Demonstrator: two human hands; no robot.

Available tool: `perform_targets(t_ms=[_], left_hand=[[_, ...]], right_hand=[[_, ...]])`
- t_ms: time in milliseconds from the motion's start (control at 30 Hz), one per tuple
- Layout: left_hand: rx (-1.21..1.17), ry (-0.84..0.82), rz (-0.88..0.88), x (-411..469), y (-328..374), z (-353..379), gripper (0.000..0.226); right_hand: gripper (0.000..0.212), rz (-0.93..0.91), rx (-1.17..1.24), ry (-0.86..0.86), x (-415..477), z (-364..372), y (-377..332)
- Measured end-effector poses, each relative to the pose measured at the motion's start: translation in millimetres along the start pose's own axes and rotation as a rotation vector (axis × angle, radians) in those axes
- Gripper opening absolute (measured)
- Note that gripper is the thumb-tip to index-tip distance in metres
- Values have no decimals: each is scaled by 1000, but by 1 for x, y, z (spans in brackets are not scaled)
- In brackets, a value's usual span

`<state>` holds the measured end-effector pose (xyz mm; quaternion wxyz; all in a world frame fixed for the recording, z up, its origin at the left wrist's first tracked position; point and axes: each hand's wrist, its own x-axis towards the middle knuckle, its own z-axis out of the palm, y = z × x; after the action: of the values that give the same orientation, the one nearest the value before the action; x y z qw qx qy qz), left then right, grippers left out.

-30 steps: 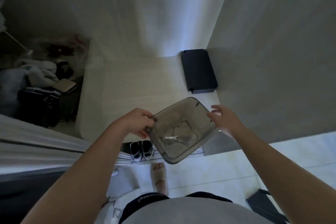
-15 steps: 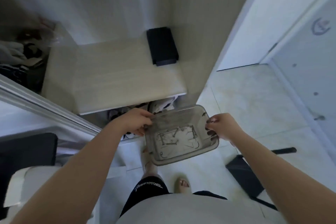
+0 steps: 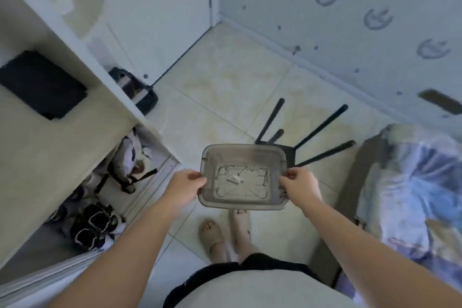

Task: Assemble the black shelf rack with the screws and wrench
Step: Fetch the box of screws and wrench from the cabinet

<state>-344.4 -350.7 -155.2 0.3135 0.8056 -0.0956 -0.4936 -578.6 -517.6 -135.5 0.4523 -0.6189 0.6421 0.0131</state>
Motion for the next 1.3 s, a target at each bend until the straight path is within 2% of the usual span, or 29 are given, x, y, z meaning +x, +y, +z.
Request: perform_targets(t_ms=[167, 300, 400, 500, 667, 867, 1033, 1200, 1300], left_hand=[[286, -188, 127, 15, 20, 75, 9], [423, -272, 162, 6, 31, 137, 7], [500, -312, 166, 1, 41, 183, 10], [539, -334, 143, 0, 49, 229, 15], [596, -340, 59, 2, 48, 304, 22], [533, -249, -92, 24, 32, 395, 7], [596, -213, -137, 86, -2, 464, 12], [717, -233, -93, 198, -62, 531, 11], [729, -246, -93, 272, -102, 565, 12]], right_hand=[[9, 220, 205, 111, -12, -36, 89], [9, 370, 399, 135, -28, -62, 157], [19, 442, 476, 173, -27, -78, 203], [13, 503, 545, 174, -17, -96, 241], [17, 541, 554, 87, 20, -127, 302], [18, 512, 471, -21, 83, -151, 359], [16, 499, 417, -34, 151, -130, 412], [12, 527, 419, -19, 245, -69, 478], [20, 572, 438, -2, 310, -24, 522]])
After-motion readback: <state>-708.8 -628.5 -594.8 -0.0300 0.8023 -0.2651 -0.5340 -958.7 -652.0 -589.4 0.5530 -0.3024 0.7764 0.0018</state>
